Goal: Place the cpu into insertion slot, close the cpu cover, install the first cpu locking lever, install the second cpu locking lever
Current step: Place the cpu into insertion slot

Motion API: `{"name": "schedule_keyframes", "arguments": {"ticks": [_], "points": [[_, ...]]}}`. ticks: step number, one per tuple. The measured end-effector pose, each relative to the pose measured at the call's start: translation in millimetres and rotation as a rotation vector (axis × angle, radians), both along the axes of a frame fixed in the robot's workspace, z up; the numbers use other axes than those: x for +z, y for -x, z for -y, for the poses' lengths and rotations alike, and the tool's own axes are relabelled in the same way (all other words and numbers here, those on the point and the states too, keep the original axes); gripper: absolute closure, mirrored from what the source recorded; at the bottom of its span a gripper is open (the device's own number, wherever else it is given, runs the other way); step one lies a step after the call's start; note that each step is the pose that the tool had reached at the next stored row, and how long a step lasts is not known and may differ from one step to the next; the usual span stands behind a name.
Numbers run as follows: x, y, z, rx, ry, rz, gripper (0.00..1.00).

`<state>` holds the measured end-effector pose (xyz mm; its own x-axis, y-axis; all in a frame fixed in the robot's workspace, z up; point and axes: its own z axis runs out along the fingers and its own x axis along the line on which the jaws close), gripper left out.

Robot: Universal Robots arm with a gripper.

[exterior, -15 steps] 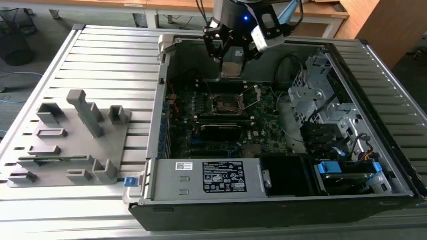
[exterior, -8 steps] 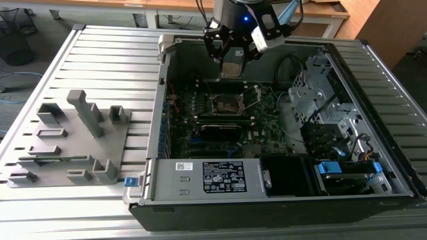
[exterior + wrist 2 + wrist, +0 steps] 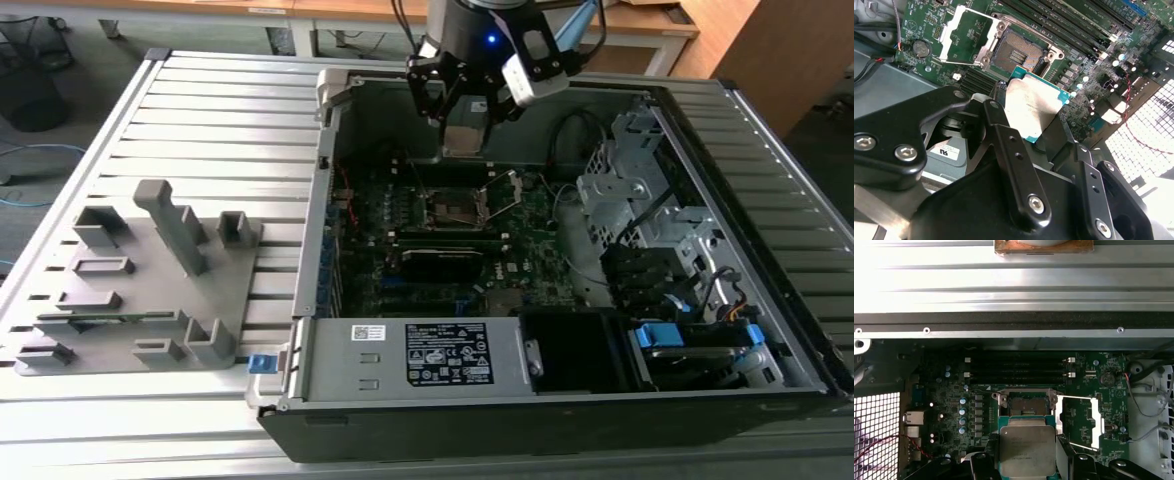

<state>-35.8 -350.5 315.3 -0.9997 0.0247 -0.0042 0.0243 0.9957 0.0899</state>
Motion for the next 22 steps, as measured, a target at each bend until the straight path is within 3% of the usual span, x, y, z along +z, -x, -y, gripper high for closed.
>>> {"name": "schedule_keyframes", "arguments": {"ticks": [22], "points": [[-1.3, 0.0, 0.0, -0.004, 0.0000, 0.0000, 0.46]]}}
